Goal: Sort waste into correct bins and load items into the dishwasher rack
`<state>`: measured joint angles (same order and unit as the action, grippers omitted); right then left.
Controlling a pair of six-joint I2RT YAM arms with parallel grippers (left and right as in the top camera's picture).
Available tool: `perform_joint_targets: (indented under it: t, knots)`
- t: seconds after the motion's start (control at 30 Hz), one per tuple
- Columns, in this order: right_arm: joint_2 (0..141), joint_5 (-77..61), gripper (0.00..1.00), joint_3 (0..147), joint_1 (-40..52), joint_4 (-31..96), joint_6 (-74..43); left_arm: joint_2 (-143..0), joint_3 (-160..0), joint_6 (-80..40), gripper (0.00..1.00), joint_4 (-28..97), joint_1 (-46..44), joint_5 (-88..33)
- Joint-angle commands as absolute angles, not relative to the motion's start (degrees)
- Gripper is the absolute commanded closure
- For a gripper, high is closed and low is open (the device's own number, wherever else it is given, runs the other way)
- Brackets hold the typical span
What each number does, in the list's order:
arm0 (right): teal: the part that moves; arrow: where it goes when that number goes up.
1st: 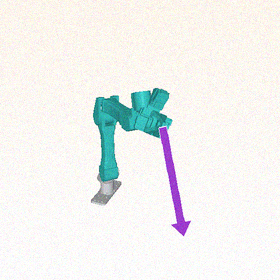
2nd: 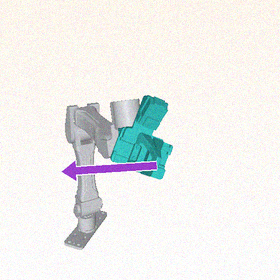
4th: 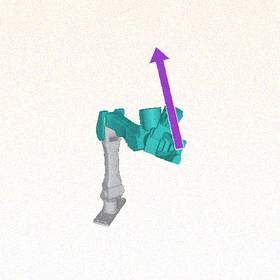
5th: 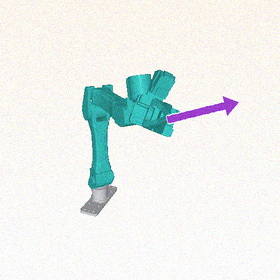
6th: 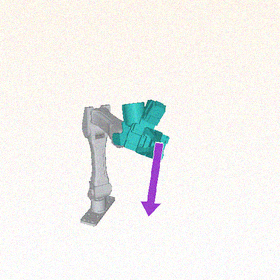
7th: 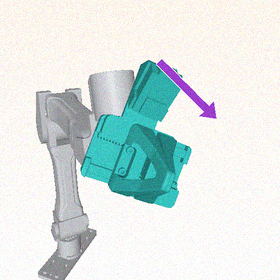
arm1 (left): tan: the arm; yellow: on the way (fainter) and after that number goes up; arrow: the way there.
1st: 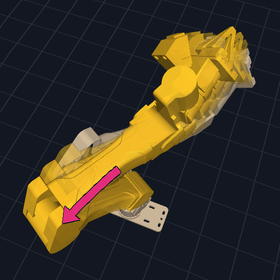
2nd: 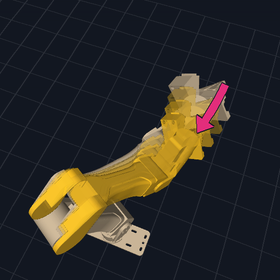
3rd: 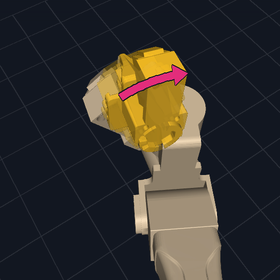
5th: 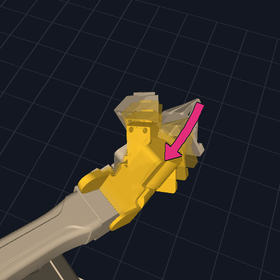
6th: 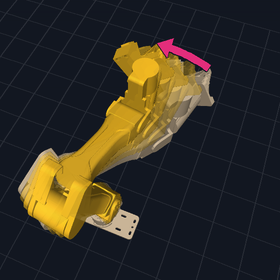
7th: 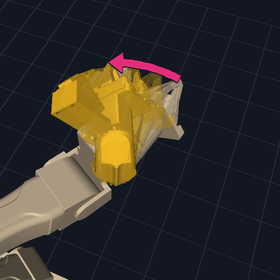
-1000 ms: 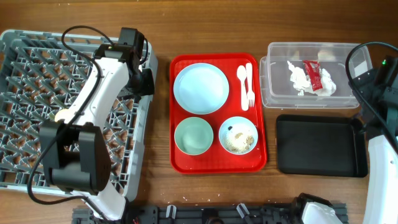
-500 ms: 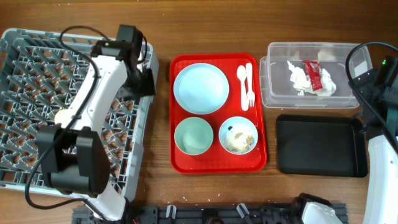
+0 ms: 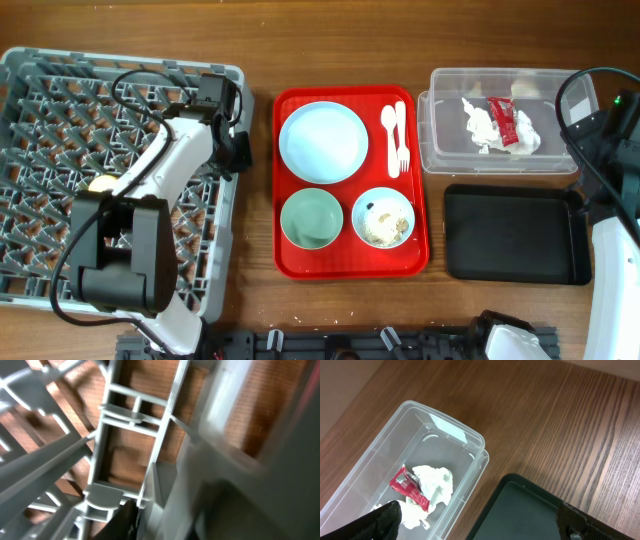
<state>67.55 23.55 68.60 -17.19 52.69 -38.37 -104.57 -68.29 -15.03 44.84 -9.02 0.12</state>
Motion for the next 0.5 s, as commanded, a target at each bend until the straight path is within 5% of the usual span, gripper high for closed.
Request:
perform_joint_targets:
  t: [0.0,0.47]
  knots:
    - [67.7,23.5,0.00,68.5,-17.4,52.6,-39.0,-104.8,-67.5,-16.7,0.94,40.3,-8.9,-1.2]
    - [67.7,23.5,0.00,68.5,-17.4,52.6,-39.0,-104.8,-67.5,-1.7,0.96,27.7,-8.9,-5.6]
